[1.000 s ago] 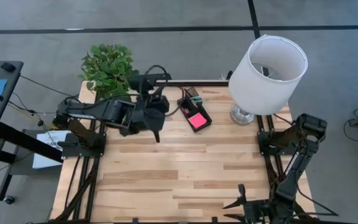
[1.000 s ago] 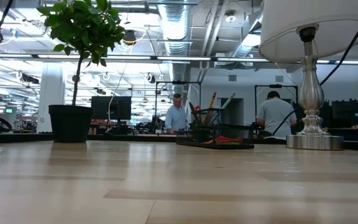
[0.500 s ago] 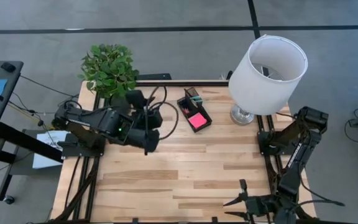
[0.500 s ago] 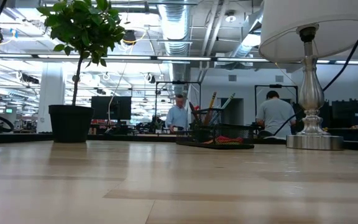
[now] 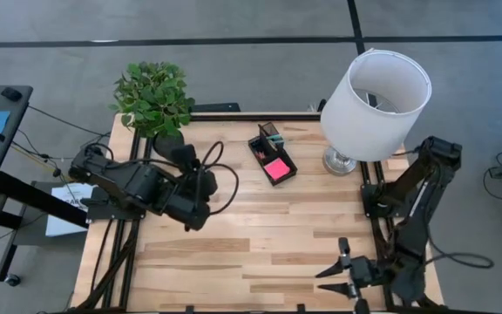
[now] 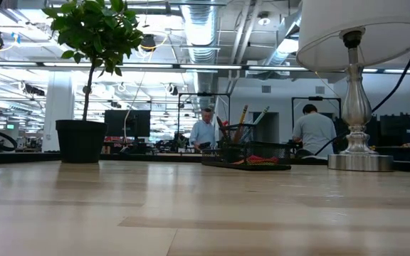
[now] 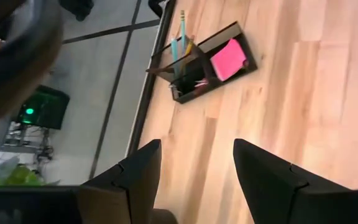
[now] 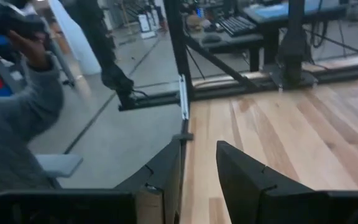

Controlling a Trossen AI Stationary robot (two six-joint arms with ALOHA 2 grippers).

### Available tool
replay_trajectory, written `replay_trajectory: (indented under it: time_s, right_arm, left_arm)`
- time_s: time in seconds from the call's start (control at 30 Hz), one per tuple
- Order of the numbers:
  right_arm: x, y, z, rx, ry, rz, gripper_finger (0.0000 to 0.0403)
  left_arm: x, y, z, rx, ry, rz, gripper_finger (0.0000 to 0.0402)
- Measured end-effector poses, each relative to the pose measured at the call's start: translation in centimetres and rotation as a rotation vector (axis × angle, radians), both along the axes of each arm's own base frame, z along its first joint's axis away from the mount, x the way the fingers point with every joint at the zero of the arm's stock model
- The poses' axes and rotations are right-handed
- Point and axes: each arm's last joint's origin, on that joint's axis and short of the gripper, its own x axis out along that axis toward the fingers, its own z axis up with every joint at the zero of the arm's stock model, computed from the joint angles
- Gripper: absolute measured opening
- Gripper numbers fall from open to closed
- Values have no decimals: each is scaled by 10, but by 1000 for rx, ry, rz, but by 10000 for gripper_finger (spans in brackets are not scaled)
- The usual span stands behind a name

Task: Pick and place office supplies into organizer
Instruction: Return to Home Position

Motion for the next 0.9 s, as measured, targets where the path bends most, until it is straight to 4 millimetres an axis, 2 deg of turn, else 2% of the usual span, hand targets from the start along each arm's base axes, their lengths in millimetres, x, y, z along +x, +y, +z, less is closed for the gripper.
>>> replay_trajectory:
  time_s: [0.2,0.33,0.47,0.6,0.7,0.8,0.9]
  right_arm:
    - [-13,-11,24,91,-23,71,98]
    - [-13,-11,23,19,-24,102,98]
    - [-8,-9,23,81,-6,197,98]
    - [0,-3,27,156,-33,341,98]
    - [8,2,22,140,-29,464,98]
    - [13,3,19,182,-11,473,98]
    - [18,0,20,243,5,449,98]
  left_arm:
    - [-13,-13,6,-73,-72,1,194]
    - [-23,-29,8,-95,-131,-10,194]
    - [-35,-48,7,-139,-200,-12,194]
    - [-48,-73,-13,-179,-244,9,194]
    - [-62,-93,-36,-193,-285,31,194]
    - [-74,-106,-59,-197,-359,69,194]
    - [-87,-115,-73,-196,-448,71,194]
